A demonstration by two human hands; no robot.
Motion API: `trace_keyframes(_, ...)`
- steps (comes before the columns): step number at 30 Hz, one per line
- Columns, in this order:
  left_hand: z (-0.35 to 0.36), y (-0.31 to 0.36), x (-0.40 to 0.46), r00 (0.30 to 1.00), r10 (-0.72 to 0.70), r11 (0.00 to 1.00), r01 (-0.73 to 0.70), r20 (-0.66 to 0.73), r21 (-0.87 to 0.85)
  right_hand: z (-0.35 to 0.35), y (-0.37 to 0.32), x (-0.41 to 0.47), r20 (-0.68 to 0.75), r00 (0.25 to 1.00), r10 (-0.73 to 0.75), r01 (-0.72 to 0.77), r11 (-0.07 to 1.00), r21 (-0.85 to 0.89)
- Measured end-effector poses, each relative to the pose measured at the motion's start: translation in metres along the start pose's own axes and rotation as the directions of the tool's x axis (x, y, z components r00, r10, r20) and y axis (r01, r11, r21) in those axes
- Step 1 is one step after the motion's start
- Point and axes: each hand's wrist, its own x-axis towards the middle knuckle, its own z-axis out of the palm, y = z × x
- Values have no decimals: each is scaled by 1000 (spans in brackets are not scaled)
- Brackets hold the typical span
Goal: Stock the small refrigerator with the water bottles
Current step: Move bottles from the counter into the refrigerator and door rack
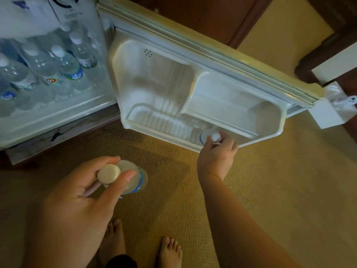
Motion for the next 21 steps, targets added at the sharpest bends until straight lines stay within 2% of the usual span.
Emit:
trace_keyframes(6, 11, 1, 3, 1000, 29, 999, -29, 8, 41, -3, 7, 12, 11, 999, 45, -44, 996, -74)
trace_keyframes(13, 15, 7, 12, 1000, 17, 994, -19, 19, 110, -12, 12, 23, 60, 997, -49, 57, 986, -155)
trace_keyframes(21, 17, 20, 19, 994, 102, 963, -111, 49, 246, -13, 14, 27, 66, 995, 76, -66, 988, -138)
